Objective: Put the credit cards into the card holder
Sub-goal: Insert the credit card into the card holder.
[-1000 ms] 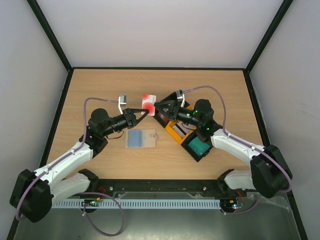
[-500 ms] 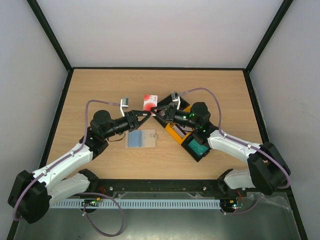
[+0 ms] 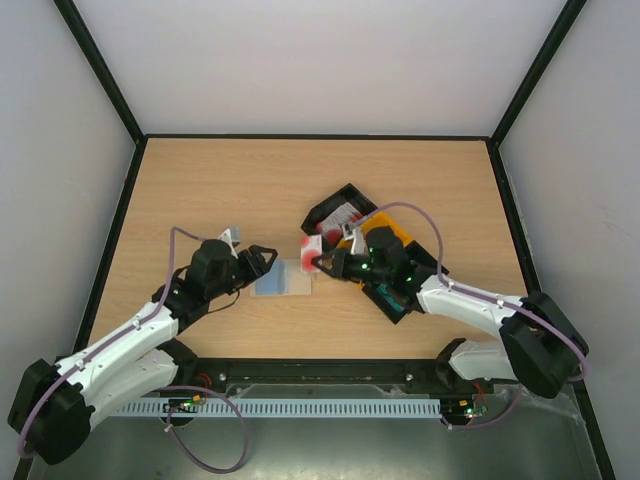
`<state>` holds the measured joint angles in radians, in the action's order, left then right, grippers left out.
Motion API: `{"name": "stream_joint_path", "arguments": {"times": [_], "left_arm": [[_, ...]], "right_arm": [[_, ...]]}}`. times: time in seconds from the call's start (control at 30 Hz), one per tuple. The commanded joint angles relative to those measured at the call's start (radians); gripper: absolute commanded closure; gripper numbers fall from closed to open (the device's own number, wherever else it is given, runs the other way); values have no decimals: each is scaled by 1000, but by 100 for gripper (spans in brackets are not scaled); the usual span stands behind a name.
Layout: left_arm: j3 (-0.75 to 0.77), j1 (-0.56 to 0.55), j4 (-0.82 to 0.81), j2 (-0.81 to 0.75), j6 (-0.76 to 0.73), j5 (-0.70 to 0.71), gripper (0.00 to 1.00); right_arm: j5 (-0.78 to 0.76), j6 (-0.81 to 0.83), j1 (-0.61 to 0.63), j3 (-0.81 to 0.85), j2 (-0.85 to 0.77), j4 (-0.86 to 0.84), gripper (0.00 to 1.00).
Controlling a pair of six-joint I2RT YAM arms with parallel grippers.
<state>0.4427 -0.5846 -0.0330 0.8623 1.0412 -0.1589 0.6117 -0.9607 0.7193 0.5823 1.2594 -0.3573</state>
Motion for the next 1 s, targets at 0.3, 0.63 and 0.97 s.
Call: {"name": "stream_joint_path", "arguments": {"times": [0.3, 0.63, 0.97], "left_arm": [[-66, -11, 98, 119, 12, 230, 50], [-125, -10, 38, 120, 18, 185, 55], [-27, -9, 6, 331, -50, 128, 68]], "right_arm": [[-99, -8, 134, -52, 269, -221, 98], [-63, -47, 138, -41, 427, -412, 98], [-46, -56, 138, 48, 529, -408, 98]]}}
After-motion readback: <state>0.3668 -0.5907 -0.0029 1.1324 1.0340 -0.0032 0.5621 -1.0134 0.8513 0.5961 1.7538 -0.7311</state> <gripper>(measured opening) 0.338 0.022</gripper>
